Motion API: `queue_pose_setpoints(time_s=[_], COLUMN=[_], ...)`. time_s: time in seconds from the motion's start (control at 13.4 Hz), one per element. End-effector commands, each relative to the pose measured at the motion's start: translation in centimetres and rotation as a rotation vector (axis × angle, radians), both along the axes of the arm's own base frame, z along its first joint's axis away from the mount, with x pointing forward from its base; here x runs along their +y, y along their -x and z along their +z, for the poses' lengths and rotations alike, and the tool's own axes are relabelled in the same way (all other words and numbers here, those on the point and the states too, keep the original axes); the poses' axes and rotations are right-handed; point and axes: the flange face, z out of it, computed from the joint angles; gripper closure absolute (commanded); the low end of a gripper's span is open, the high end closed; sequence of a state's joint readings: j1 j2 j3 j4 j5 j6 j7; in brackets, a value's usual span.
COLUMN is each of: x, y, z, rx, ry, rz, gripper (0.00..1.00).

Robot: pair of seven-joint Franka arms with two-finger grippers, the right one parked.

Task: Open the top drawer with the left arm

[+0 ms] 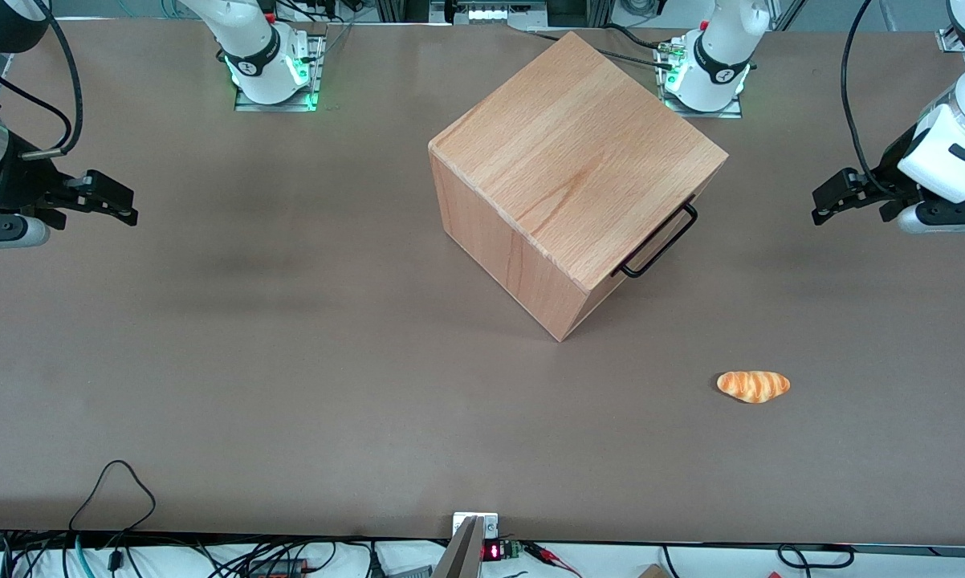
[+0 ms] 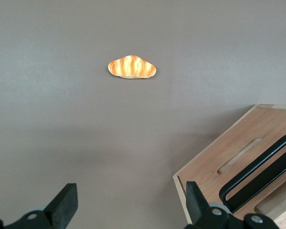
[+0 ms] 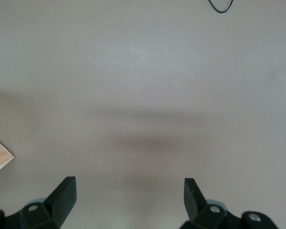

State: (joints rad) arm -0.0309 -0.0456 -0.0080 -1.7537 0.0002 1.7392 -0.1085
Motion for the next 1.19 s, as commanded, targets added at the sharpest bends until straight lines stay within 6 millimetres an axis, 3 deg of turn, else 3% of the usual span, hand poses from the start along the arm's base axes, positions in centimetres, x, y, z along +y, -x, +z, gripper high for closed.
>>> queue_pose_setpoints(time_s=[0.0,0.3,0.45,0.52,0.89,1.12], x=[0.1,-0.6,-1.2,-2.6,-5.0,-6.2], y=[-0.7,-0.7,-1.4,-1.7,-3.6,-3.4], z=[-1.3,-2.5,-4.3,-4.9,-9.7,-12.2], rx=[-0.003,0.022,0.051,0.063,0.077,0.08], ry=[0.001,-0.001,0.006,0.028,0.16,0.258], rz=[-0.019,-0.036,-0.045,-0.071,-0.361,-0.462], gripper=[0.0,0.0,0.0,0.0,0.0,0.0])
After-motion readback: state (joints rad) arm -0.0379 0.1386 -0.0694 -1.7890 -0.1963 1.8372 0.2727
